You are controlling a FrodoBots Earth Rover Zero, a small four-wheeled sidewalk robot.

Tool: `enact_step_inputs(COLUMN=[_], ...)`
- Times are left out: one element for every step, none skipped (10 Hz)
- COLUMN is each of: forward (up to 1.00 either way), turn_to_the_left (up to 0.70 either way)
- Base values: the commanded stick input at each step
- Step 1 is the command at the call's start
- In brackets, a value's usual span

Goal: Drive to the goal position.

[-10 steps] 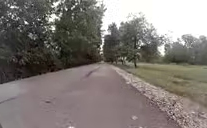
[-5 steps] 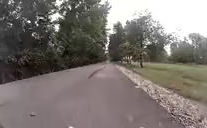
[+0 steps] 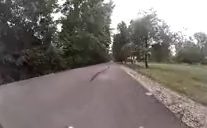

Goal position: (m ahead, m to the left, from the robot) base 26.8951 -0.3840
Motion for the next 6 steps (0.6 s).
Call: enact_step_inputs(forward=[1.00, 1.00, 1.00, 1.00, 1.00, 1.00], turn_to_the_left=[-0.10, -0.11, -0.11, -0.11, -0.11, -0.11])
